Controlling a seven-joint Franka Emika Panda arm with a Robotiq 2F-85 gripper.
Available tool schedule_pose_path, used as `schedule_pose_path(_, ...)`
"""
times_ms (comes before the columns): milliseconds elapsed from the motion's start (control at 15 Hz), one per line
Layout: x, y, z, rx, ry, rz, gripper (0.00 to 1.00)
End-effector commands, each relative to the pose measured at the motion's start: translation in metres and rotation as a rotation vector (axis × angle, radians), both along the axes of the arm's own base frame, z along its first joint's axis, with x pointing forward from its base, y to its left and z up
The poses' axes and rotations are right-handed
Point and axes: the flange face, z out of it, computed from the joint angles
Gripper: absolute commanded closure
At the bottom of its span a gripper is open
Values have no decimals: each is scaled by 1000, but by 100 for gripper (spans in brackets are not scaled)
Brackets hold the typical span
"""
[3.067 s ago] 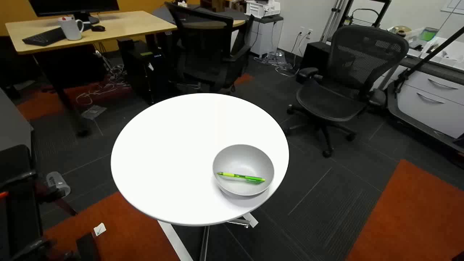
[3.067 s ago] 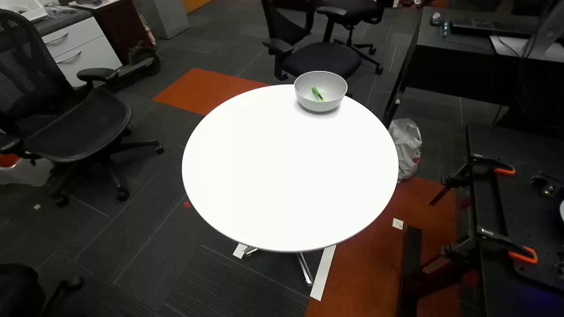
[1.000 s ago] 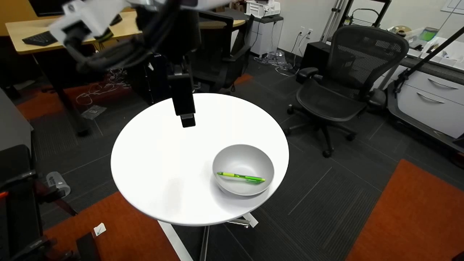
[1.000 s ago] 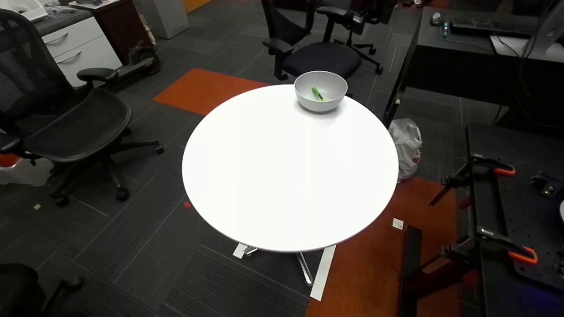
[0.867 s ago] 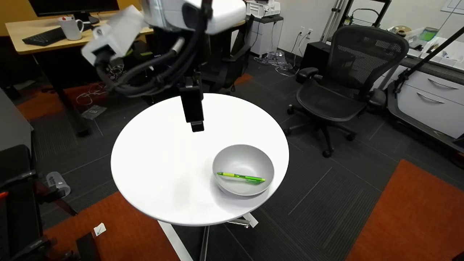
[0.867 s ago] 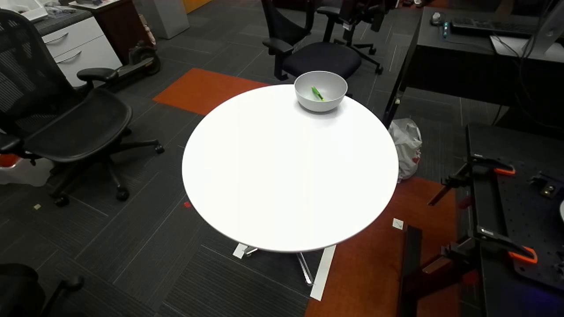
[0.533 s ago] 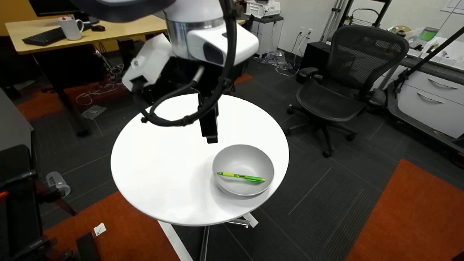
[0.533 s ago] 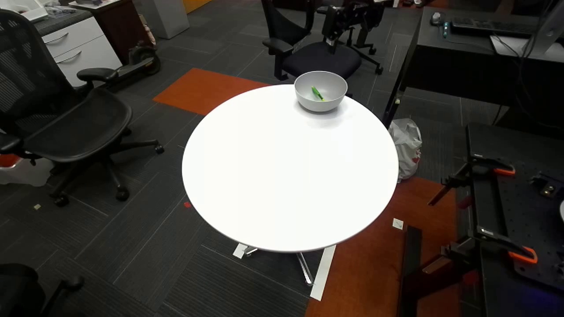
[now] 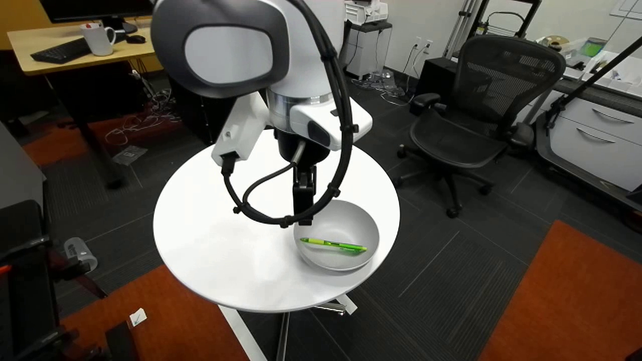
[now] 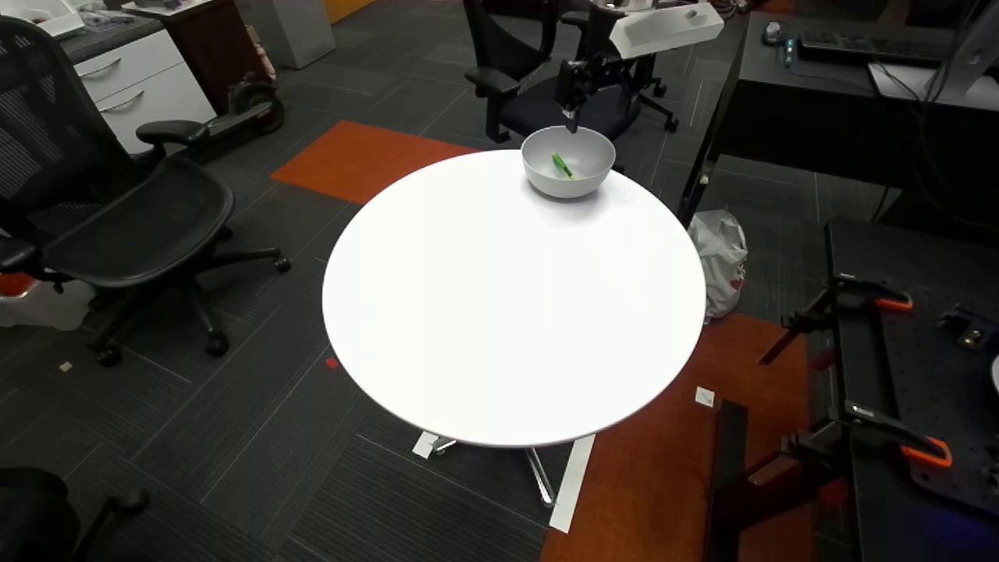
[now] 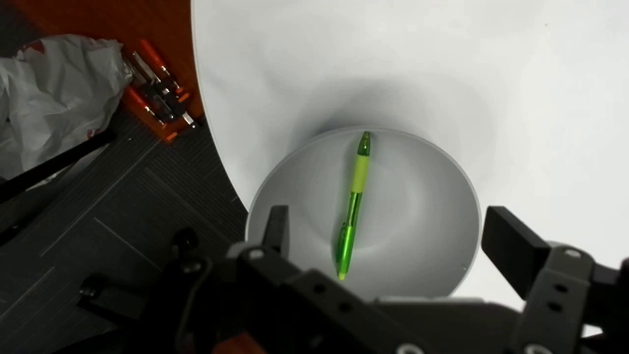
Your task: Take the pen out of the bowl and put it on the table
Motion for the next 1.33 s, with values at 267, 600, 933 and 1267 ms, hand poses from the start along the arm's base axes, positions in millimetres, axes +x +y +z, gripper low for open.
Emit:
schedule_pose_path(267,29,-23,-44,-6,-20,-58,0)
schedule_pose_path(600,47,-35,-67,-12,-11,-66,0)
schedule_pose_path(933,59,-41,-89,-12,4,-69,0)
schedule_pose_path(1267,66,-43,-111,-9,23,-67,0)
